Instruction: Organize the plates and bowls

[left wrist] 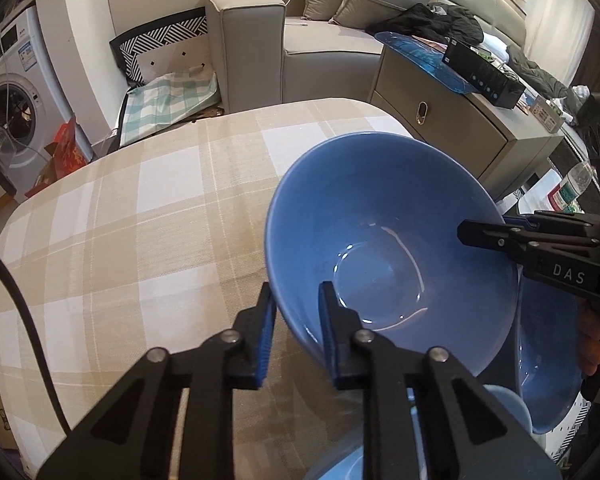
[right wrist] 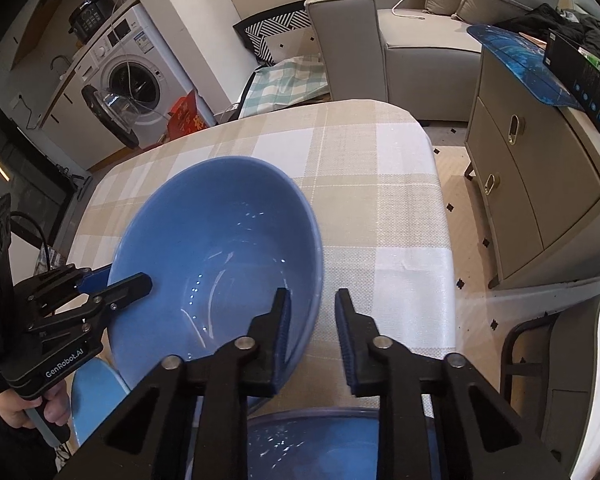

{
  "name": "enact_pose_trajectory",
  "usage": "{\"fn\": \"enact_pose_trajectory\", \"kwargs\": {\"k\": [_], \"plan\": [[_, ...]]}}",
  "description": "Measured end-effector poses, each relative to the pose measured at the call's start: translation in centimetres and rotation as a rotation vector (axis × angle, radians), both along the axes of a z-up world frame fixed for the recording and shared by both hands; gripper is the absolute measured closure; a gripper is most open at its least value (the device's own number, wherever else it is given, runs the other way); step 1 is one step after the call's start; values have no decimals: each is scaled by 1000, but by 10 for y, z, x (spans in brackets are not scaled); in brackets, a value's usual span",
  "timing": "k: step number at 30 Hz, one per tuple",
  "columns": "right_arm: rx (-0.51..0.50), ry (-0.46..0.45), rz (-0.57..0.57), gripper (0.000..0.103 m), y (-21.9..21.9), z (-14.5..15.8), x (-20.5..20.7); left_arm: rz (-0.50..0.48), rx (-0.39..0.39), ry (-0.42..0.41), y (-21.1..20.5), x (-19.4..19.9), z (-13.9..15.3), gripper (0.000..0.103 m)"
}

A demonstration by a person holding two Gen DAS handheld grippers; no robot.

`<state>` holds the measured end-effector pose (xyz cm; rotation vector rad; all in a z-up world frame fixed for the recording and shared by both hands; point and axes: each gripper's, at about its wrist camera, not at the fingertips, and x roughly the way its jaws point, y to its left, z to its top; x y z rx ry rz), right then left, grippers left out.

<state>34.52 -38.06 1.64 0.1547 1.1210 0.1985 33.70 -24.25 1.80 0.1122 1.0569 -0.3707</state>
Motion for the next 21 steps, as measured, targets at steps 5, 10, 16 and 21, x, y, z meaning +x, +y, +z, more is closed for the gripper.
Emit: {"fn": "enact_pose_trajectory", "kwargs": {"k": [5, 10, 16, 21], "plan": [[-33, 25, -21, 92, 6, 0, 1, -5, 17, 0, -2, -2, 1, 86], [-24, 39, -38, 92, 6, 0, 2, -4, 12, 10, 0, -2, 3, 86], [-18, 38, -53, 92, 5, 4, 3, -2, 7, 1, 0, 0, 10, 87], [-17, 18, -58, 92, 4, 16, 0, -2, -5, -9, 1, -2, 18, 86]]}}
